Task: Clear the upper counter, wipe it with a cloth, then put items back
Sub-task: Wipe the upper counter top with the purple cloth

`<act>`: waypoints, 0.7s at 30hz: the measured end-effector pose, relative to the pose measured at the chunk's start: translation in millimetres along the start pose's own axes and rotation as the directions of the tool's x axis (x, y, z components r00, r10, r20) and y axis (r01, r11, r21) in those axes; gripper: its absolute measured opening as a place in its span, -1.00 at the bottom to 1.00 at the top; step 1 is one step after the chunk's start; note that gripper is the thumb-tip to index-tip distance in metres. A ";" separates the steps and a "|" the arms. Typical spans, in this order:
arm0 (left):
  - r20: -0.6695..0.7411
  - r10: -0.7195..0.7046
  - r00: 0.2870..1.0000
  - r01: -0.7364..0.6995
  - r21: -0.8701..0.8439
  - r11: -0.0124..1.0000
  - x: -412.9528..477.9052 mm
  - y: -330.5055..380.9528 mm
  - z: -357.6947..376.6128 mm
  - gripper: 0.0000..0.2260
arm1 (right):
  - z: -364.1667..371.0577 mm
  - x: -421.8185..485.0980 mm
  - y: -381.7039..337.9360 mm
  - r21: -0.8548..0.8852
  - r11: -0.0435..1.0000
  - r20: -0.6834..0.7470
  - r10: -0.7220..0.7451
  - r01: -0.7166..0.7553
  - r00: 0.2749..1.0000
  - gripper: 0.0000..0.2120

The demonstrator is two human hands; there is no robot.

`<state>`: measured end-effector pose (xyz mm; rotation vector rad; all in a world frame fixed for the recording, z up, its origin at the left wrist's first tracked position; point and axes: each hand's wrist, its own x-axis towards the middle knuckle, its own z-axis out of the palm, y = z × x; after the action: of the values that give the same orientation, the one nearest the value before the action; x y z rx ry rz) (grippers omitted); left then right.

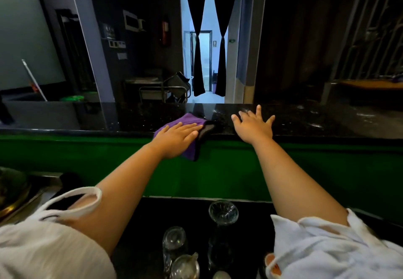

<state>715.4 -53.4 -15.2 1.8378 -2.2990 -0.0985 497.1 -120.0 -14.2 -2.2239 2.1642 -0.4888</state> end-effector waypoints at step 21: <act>-0.008 -0.204 0.979 0.204 0.037 0.978 31.8 -77.4 -17.6 -0.59 | 3.3 41.1 -11.2 0.080 0.990 0.099 -0.120 0.113 0.988 -0.40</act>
<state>786.3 -100.5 -7.9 2.0857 -2.1165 -0.0812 508.9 -160.1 -5.8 -2.2906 1.9428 -0.4378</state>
